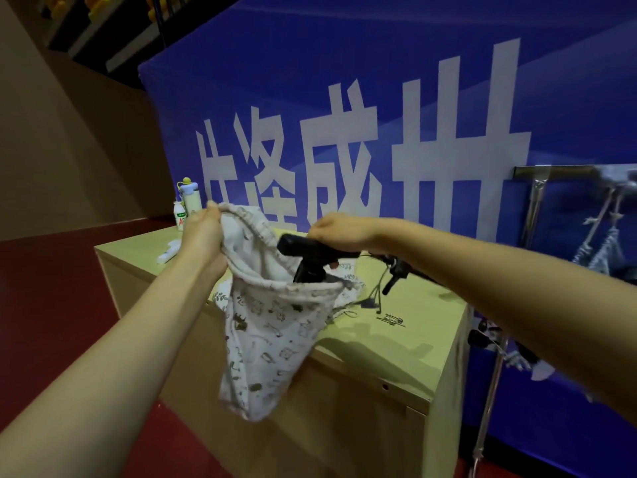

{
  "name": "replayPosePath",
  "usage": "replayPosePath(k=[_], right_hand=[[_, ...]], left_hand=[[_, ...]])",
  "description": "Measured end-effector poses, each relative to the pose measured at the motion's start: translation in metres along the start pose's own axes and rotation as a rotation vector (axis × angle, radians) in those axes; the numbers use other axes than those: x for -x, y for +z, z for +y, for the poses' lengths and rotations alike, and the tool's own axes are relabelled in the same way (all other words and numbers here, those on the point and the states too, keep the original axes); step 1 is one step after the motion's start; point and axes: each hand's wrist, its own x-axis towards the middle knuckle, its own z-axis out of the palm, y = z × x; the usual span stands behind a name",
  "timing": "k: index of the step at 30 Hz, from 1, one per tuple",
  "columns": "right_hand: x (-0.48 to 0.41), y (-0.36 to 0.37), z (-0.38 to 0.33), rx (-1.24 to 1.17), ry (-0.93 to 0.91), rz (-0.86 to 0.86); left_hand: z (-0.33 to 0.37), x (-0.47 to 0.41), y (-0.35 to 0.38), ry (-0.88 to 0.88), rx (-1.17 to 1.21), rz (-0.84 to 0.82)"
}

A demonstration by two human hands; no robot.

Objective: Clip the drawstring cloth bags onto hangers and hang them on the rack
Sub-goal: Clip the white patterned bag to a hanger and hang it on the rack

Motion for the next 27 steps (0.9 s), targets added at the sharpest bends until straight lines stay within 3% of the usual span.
replayPosePath(k=[4, 6, 10, 14, 16, 21, 27], right_hand=[[-0.008, -0.02, -0.019, -0.031, 0.118, 0.2], [-0.006, -0.032, -0.022, -0.054, 0.175, 0.264], [0.017, -0.056, -0.017, -0.129, 0.297, 0.368], [0.04, -0.076, -0.017, -0.249, 0.442, 0.359], [0.054, -0.088, -0.019, -0.305, 0.469, 0.328], [0.096, -0.126, -0.013, -0.861, 0.267, 0.238], [0.141, -0.158, 0.01, -0.77, 0.241, 0.117]], left_hand=[[0.01, 0.036, 0.043, 0.092, -0.166, -0.179], [0.011, 0.048, 0.056, 0.084, -0.12, -0.272], [0.014, 0.067, 0.077, 0.046, -0.056, -0.627], [0.012, 0.077, 0.103, 0.316, -0.52, -0.581], [0.01, 0.082, 0.115, 0.409, -0.61, -0.601], [0.018, 0.094, 0.141, 0.388, -0.284, -0.618], [0.026, 0.114, 0.174, 0.339, -0.191, -0.799]])
